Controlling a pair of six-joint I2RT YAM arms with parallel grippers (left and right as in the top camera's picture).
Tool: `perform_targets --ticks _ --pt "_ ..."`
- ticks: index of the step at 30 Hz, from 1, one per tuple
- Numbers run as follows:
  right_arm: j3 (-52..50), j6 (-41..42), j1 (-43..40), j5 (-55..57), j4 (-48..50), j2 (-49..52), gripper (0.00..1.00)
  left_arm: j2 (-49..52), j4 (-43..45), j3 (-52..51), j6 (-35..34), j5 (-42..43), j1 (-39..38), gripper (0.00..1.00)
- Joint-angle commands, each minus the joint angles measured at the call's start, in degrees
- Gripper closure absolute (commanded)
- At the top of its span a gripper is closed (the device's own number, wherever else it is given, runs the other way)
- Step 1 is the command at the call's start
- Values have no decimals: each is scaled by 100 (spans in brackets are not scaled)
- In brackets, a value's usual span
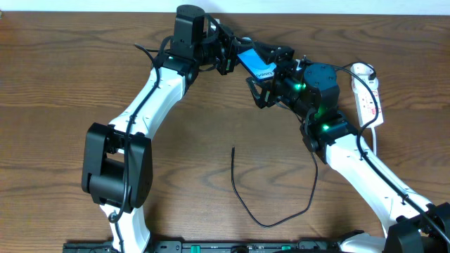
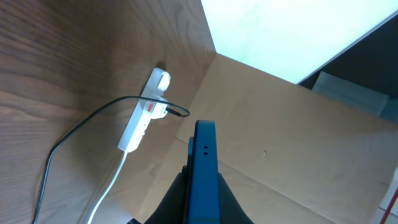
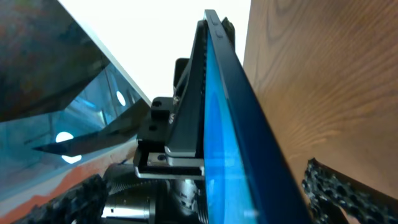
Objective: Plug charger to phone and switch on socket
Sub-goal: 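Open the right gripper and withdraw it from the phone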
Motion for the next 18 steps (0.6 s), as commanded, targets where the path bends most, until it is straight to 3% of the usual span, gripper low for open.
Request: perform_targets --ticks 1,11,16,18 --pt "101 -125 20 -39 9 -9 1 -184 33 26 214 50 87 93" --pt "101 -638 -219 -627 35 -9 1 -184 -11 26 1283 691 772 93" --pt "101 -1207 -424 -1045 26 -9 1 -184 -11 22 1788 1615 1314 93" --pt "101 -1637 -470 -1209 26 -9 5 -184 -11 22 2015 2247 1532 93"
